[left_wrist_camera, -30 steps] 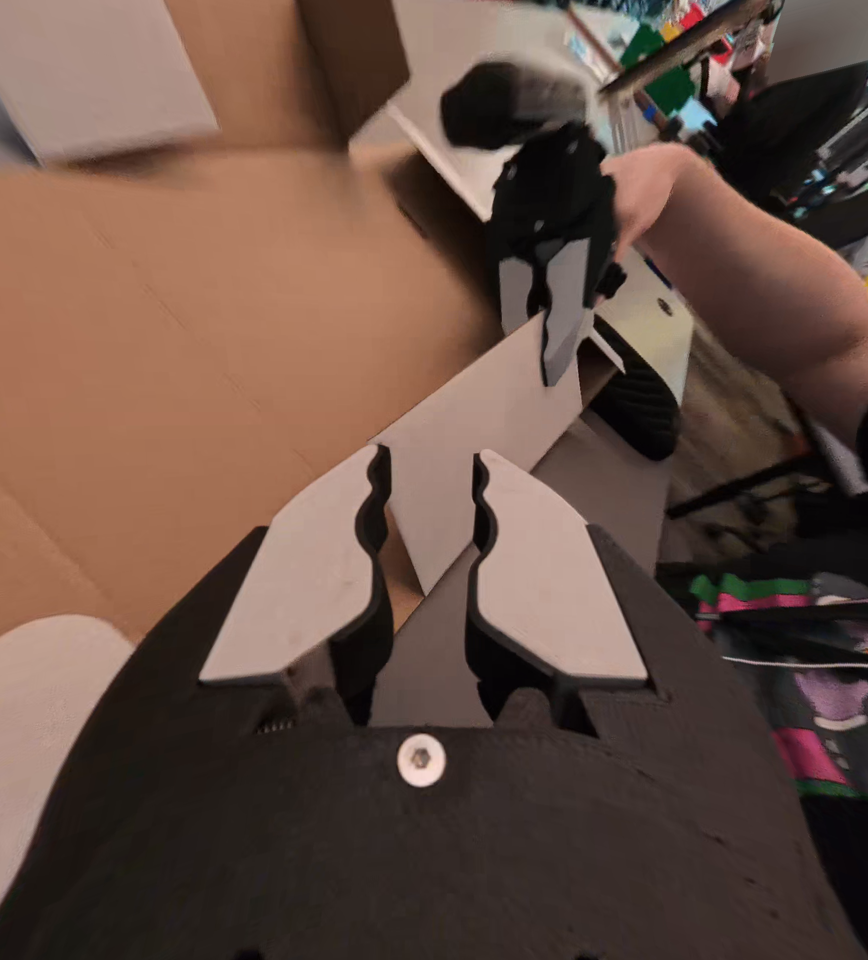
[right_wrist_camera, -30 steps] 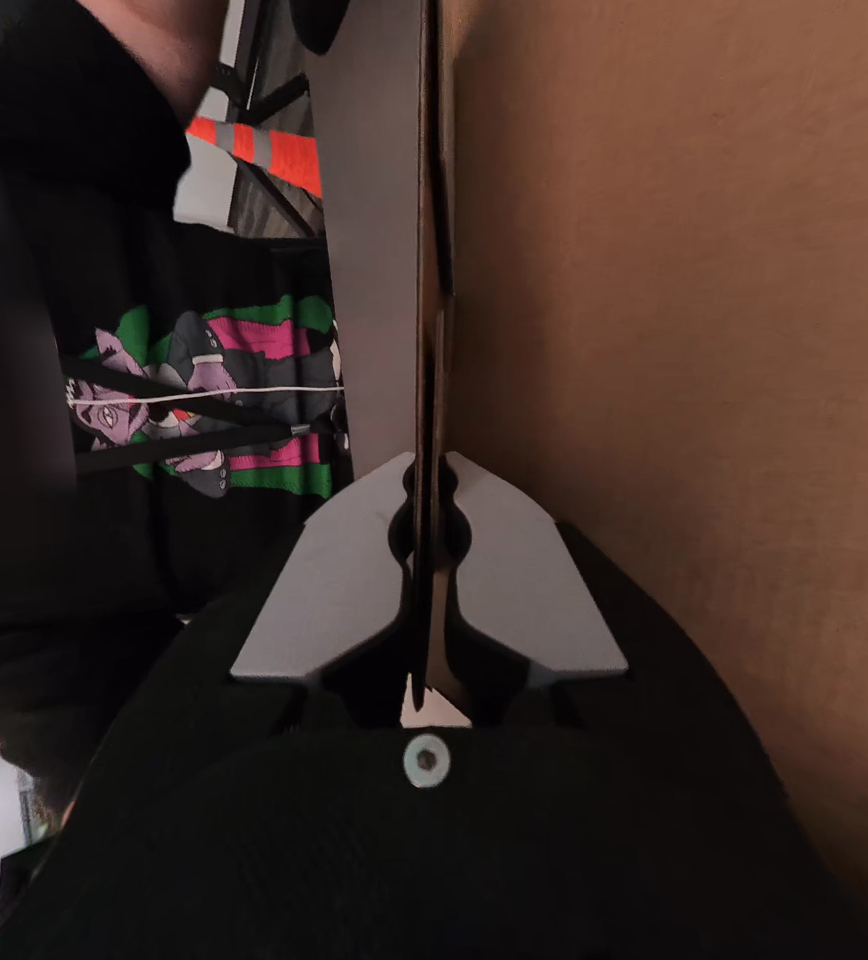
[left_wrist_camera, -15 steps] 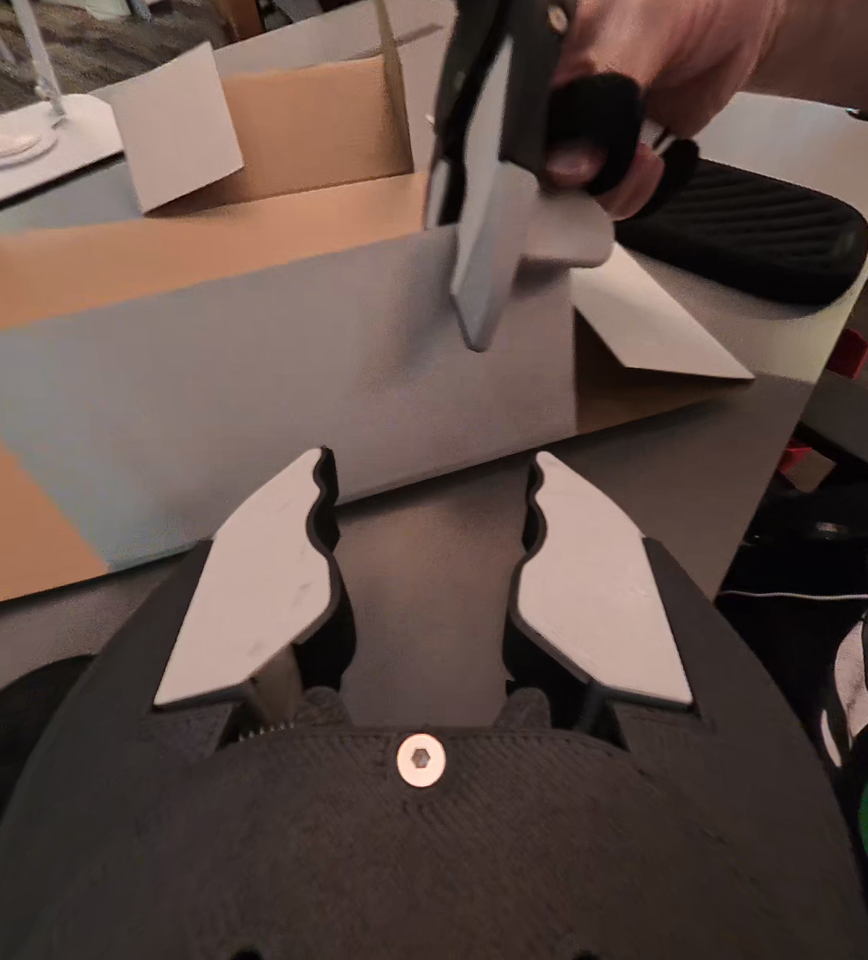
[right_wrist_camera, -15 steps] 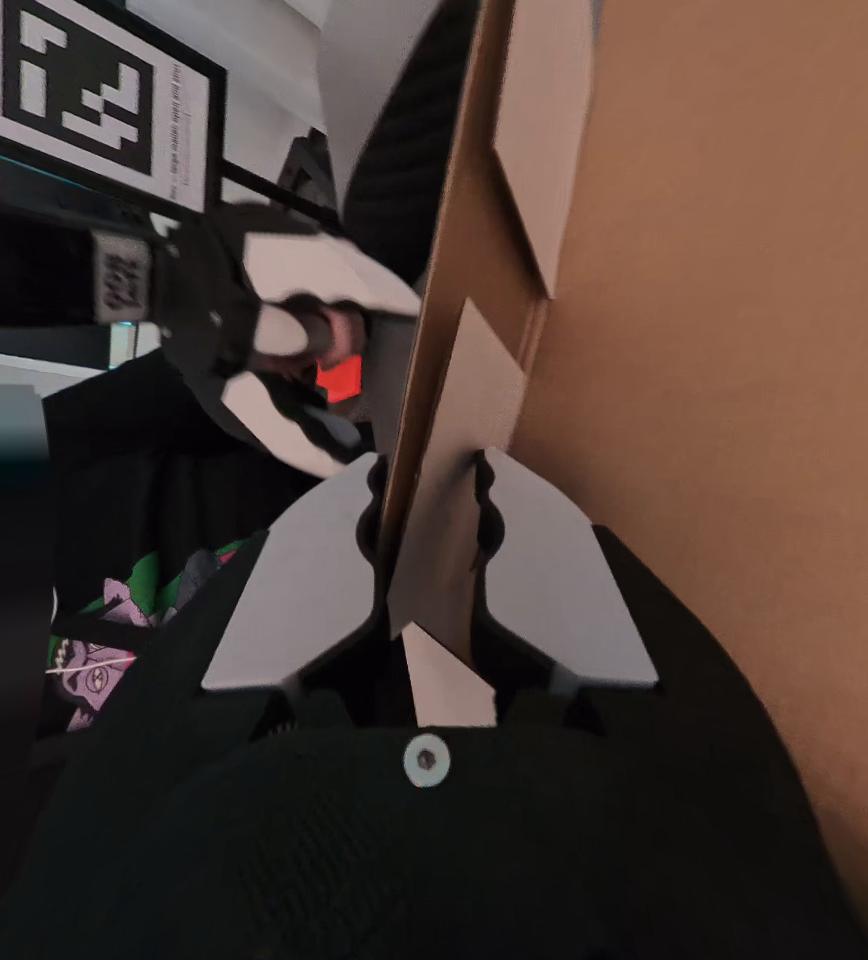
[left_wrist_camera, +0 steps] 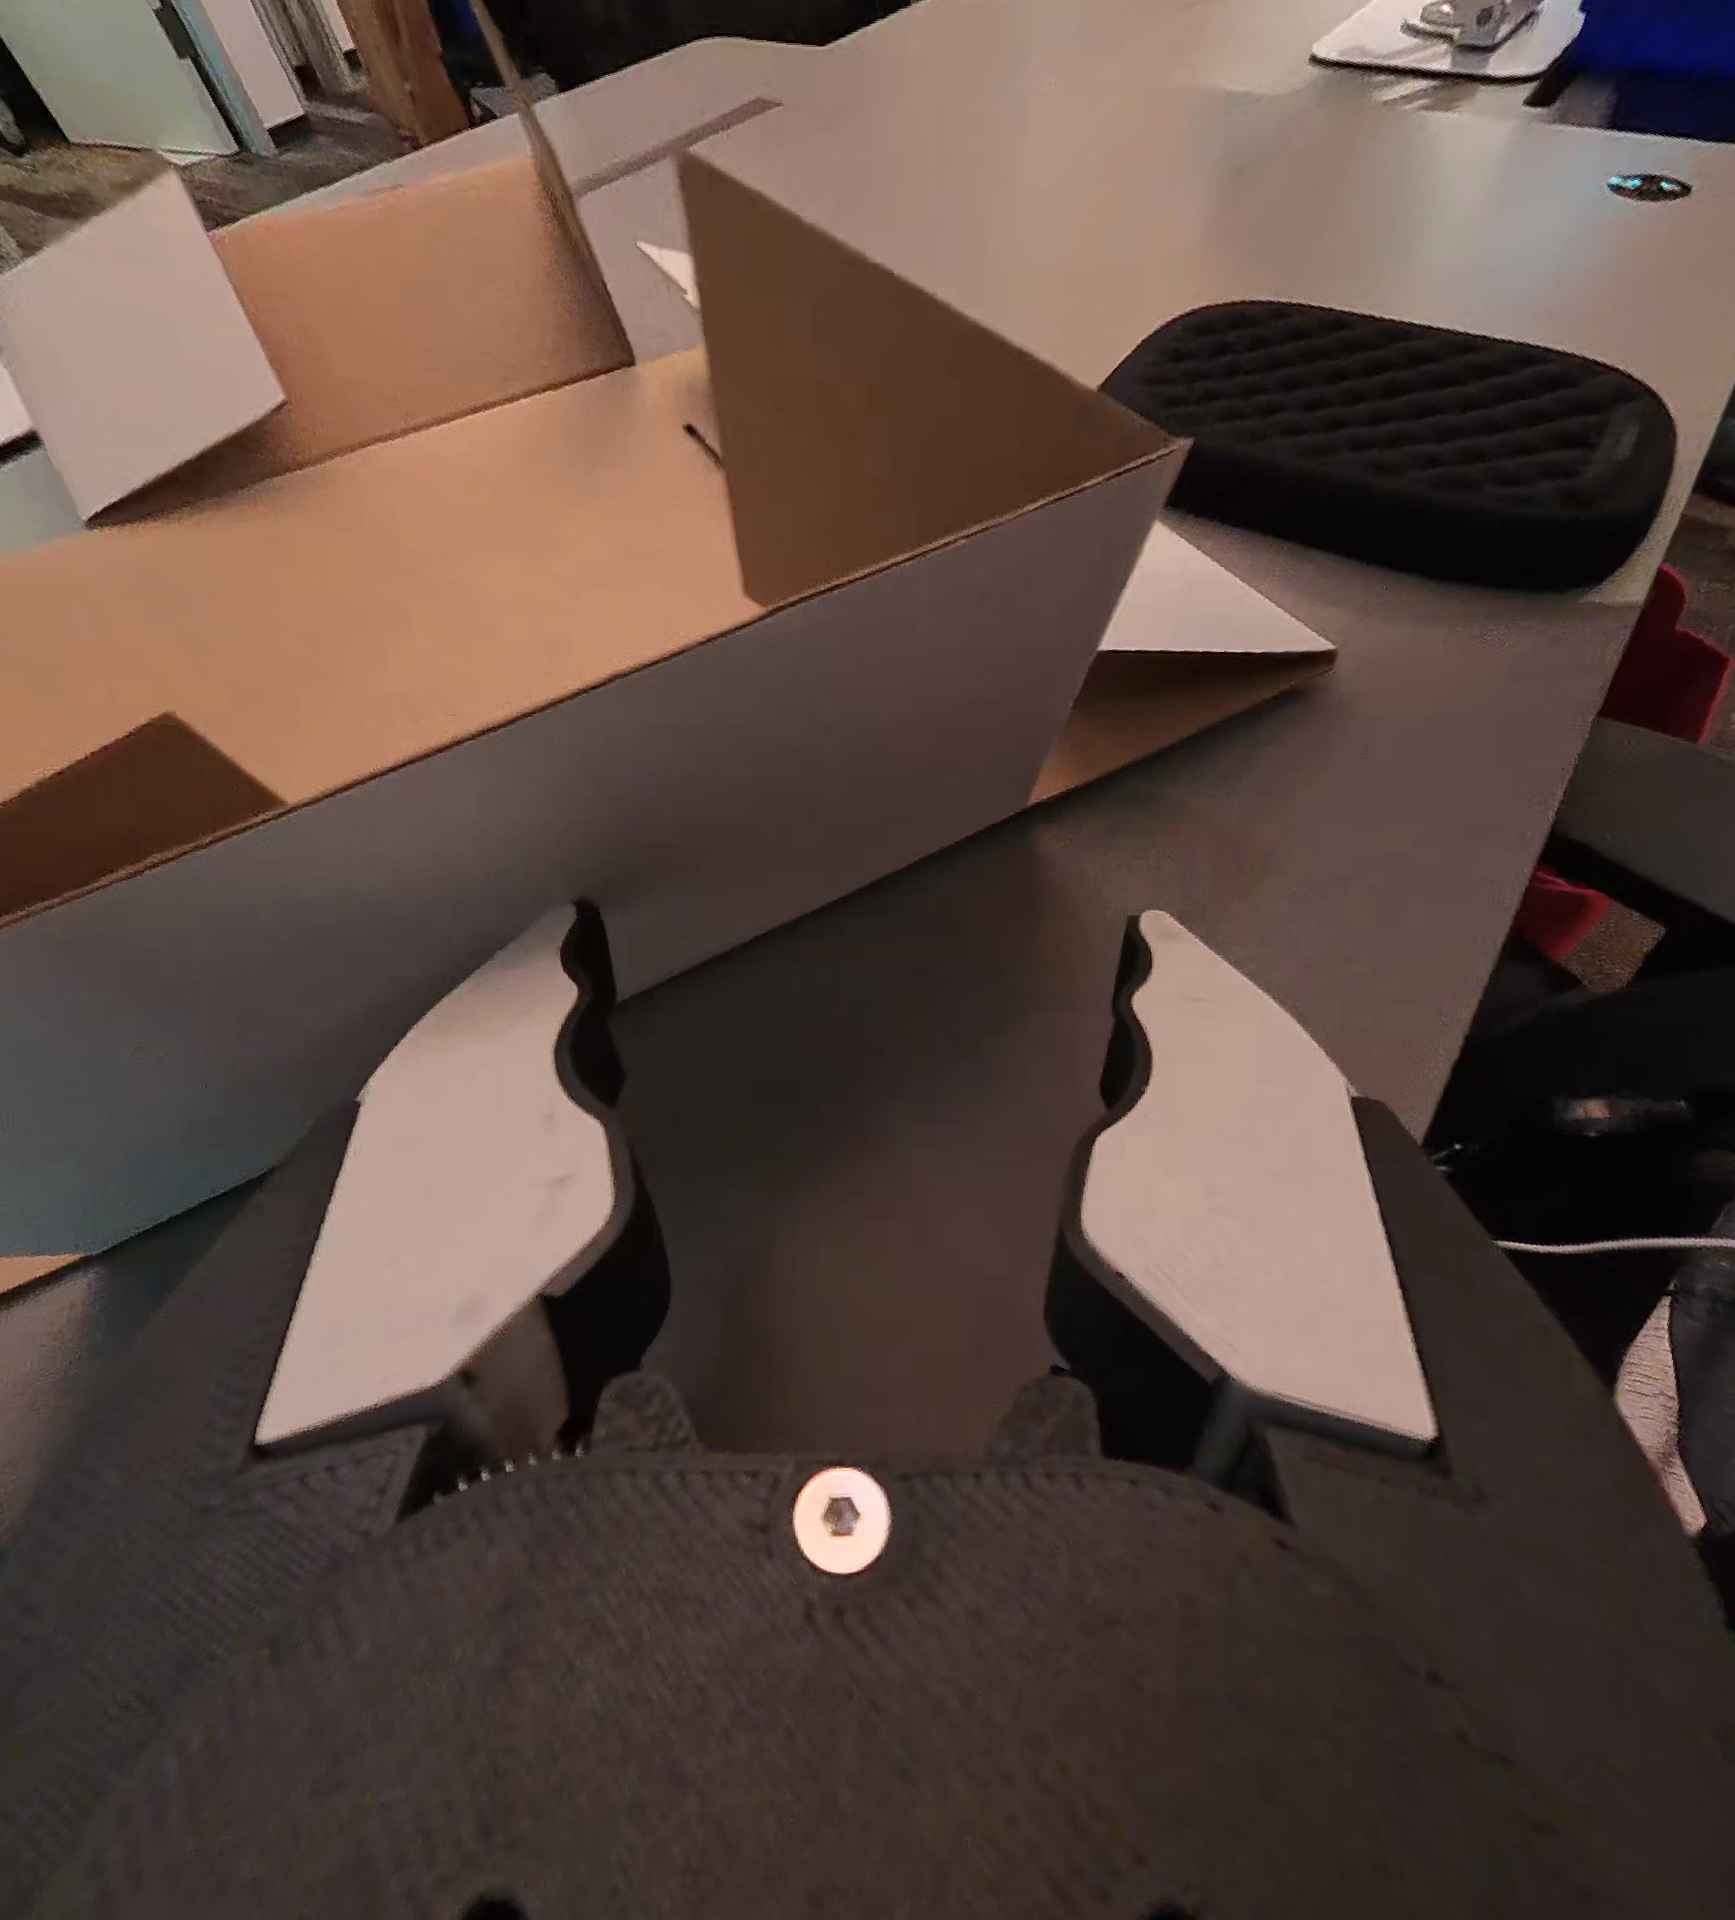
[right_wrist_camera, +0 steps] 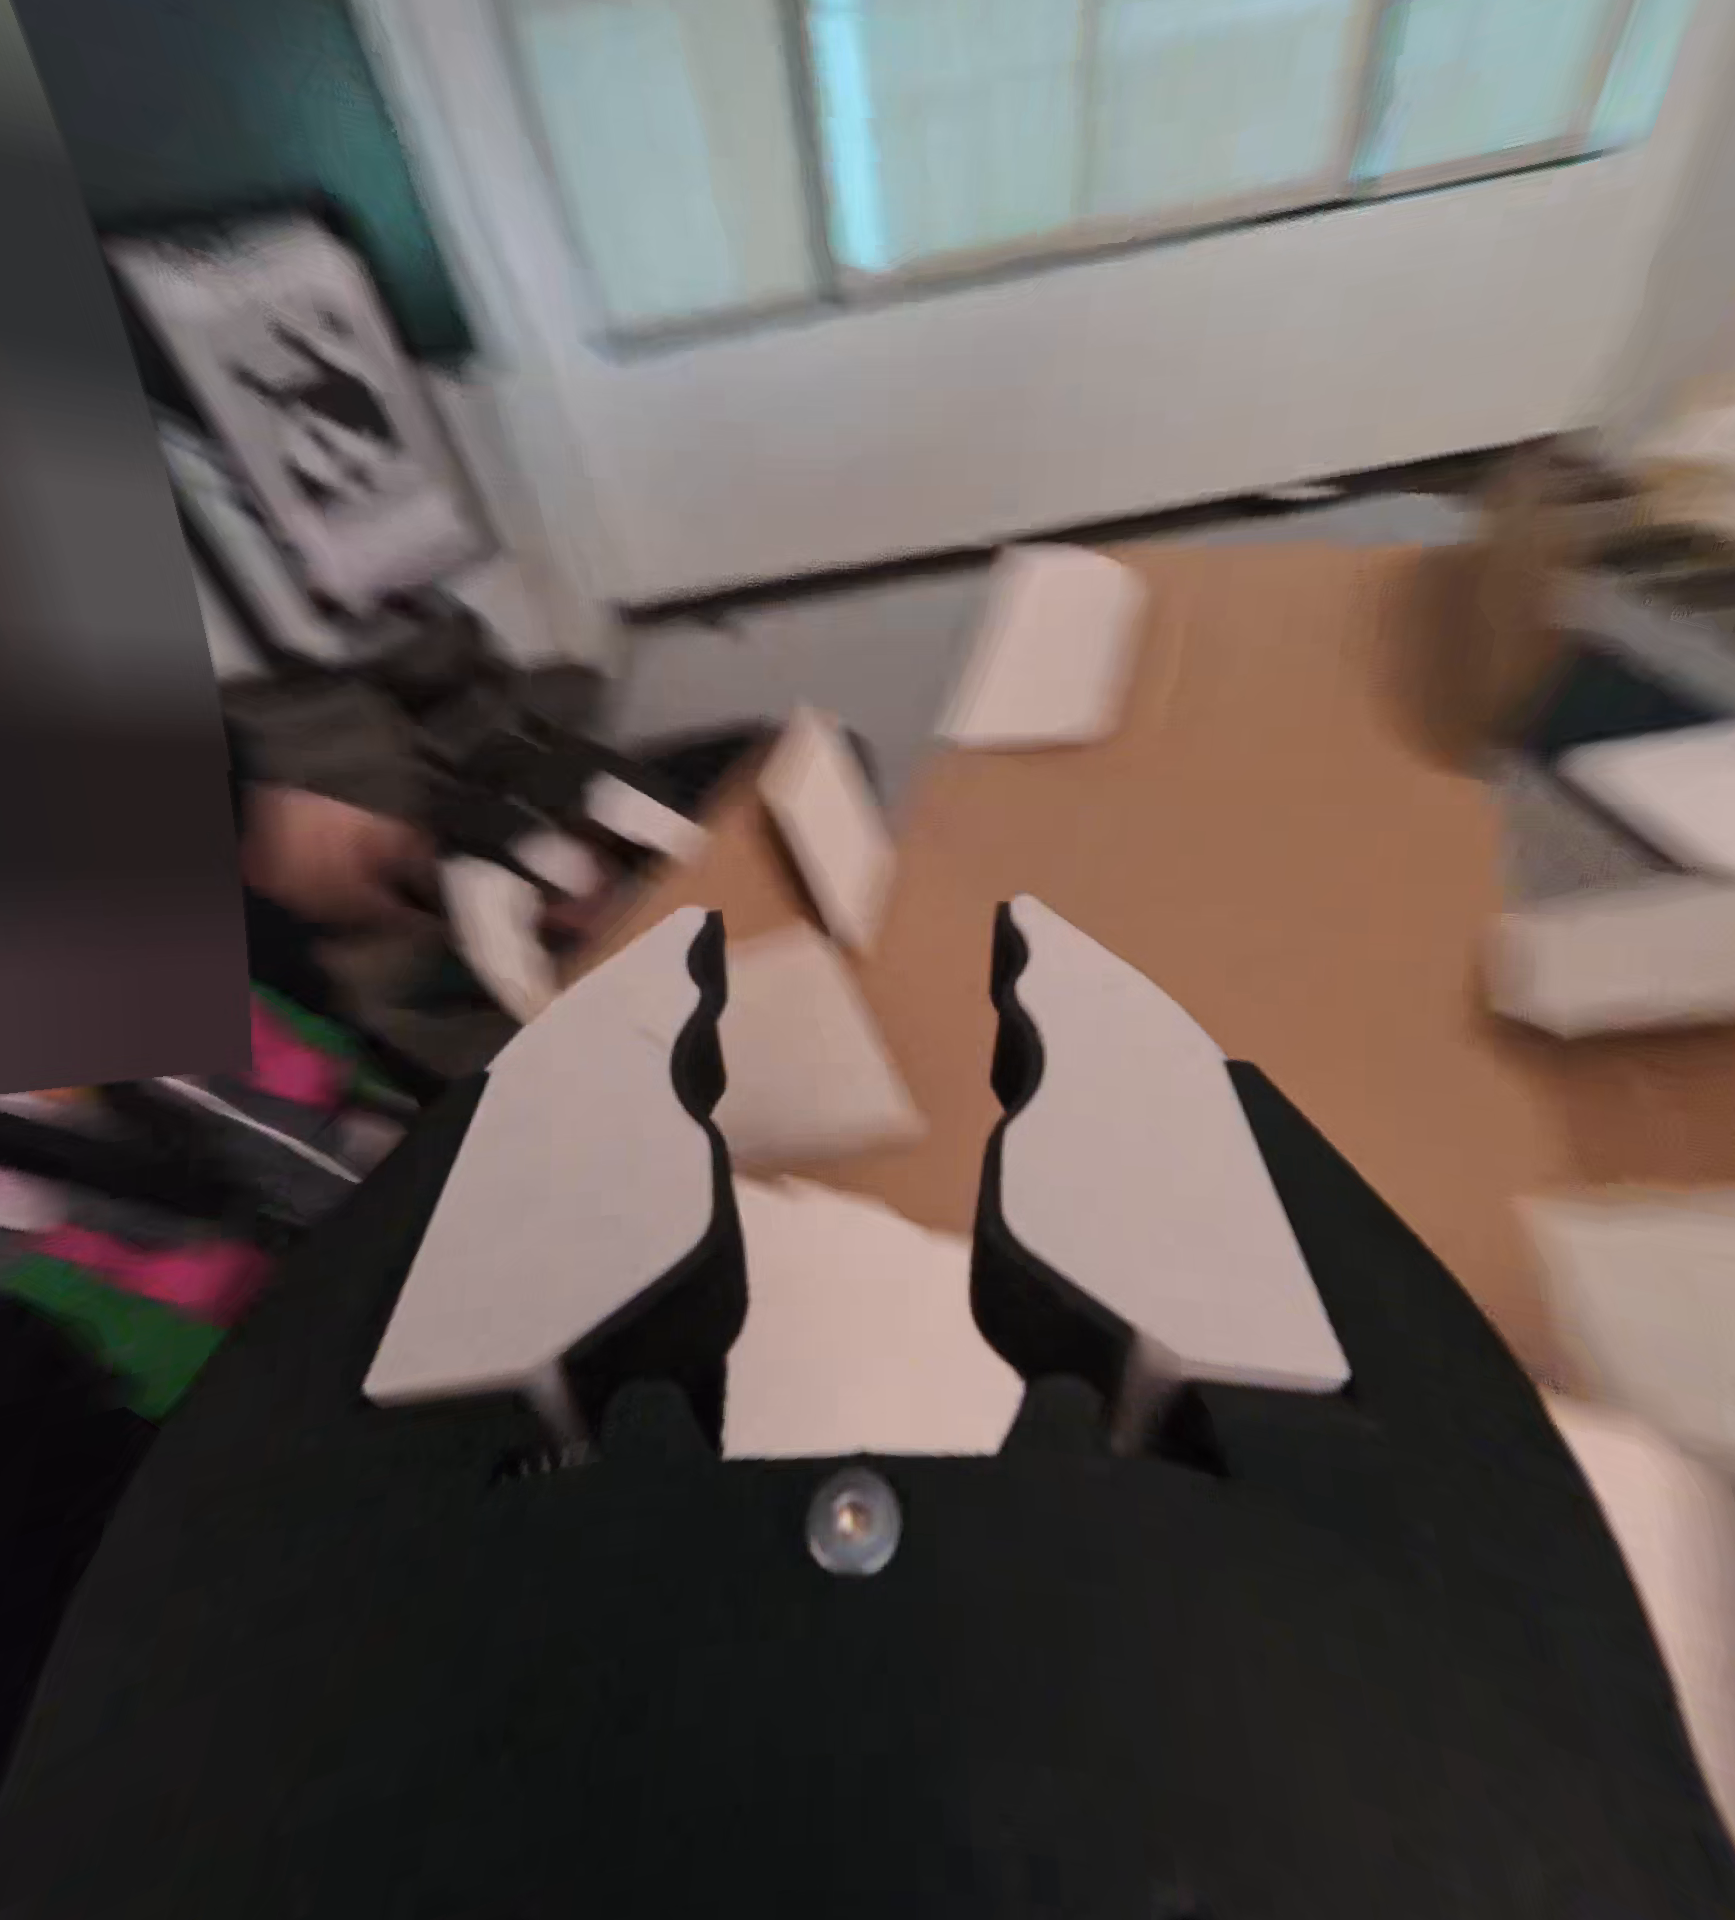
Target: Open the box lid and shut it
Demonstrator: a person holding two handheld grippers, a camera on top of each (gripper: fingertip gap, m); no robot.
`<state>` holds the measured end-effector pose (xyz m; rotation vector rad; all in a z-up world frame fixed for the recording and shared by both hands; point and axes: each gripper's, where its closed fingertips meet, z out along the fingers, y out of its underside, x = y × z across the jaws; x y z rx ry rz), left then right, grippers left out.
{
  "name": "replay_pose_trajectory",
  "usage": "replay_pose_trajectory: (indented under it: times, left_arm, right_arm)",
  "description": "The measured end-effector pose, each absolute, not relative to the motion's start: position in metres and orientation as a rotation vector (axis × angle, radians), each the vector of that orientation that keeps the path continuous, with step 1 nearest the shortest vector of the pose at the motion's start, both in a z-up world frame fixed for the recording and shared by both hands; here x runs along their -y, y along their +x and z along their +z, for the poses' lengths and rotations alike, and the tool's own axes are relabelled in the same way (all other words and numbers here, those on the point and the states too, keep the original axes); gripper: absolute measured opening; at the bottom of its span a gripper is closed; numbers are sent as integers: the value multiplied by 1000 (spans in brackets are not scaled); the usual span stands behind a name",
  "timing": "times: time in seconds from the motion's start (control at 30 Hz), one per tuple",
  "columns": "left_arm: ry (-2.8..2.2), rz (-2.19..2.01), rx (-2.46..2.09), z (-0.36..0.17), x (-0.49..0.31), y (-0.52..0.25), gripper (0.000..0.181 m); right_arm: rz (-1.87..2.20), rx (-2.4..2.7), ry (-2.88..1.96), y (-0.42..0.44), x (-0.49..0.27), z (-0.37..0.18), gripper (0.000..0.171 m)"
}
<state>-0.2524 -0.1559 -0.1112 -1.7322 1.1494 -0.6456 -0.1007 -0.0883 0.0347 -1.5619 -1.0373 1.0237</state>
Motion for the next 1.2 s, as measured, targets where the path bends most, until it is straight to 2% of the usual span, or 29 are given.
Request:
replay_pose_trajectory:
  times: [0.03,0.1,0.2,0.3,0.43,0.57,0.6,0.73,0.9,1.1,1.13,1.2]
  left_arm:
    - [-1738,-656,-1129,-110,154,-253,92]
    - [-1749,-689,-1086,-107,150,-256,91]
    - [-1761,-716,-1023,-103,146,-261,88]
    - [-1788,-718,-996,-105,143,-264,86]
    - [-1834,-716,-1006,-111,143,-266,86]
    - [-1863,-675,-1030,-116,142,-275,87]
    - [-1866,-656,-1032,-116,141,-279,88]
    - [-1881,-661,-1007,-112,140,-294,88]
    - [-1913,-836,-993,-112,159,-287,78]
    - [-1958,-856,-973,-120,165,-279,78]
    - [-1957,-876,-951,-116,163,-280,78]
    - [-1963,-899,-893,-110,154,-286,77]
  right_arm:
    - [823,1017,-1590,-67,67,19,59]
    - [571,904,-1660,-2,28,-11,62]
    - [700,765,-1839,49,4,-57,60]
    - [887,734,-1886,44,-7,-86,62]
    - [898,872,-2038,23,-19,-134,65]
    - [1391,986,-2008,-18,15,-116,19]
    - [1498,1009,-1990,-28,27,-110,17]
    - [1171,1174,-2037,-32,26,-122,30]
    - [721,983,-1905,9,-37,-97,54]
    - [967,879,-2191,26,-37,-142,60]
    - [977,903,-2189,22,-36,-143,55]
    - [1041,922,-2204,11,-29,-142,57]
